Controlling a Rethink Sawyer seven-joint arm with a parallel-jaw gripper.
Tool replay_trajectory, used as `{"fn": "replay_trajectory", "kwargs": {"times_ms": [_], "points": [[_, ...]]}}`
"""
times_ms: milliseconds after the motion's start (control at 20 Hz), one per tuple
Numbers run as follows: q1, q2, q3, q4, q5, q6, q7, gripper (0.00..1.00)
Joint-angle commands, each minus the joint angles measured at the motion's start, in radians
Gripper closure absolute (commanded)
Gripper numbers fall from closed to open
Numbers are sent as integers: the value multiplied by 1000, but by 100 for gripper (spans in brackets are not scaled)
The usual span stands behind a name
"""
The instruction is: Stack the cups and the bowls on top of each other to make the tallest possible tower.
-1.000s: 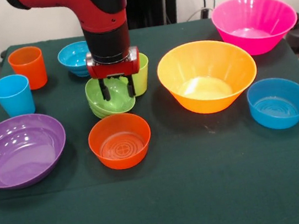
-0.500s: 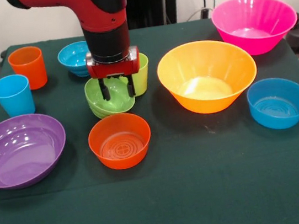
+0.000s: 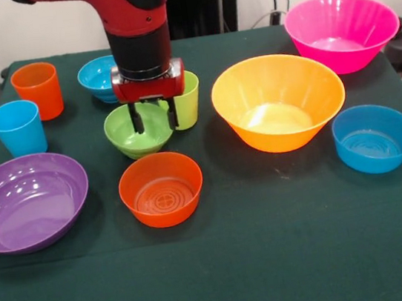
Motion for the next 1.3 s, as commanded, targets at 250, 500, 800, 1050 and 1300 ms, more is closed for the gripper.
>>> {"fn": "replay_trajectory", "kwargs": {"times_ms": [250, 500, 800, 1050, 1300], "points": [[0, -22, 110, 32, 25, -47, 98, 0], [-16, 1, 125, 38, 33, -59, 100, 0], [-34, 32, 144, 44, 40, -96, 115, 0], [-51, 56, 167, 50, 46, -136, 131, 0], [13, 54, 77, 8, 31, -50, 137, 0]]}}
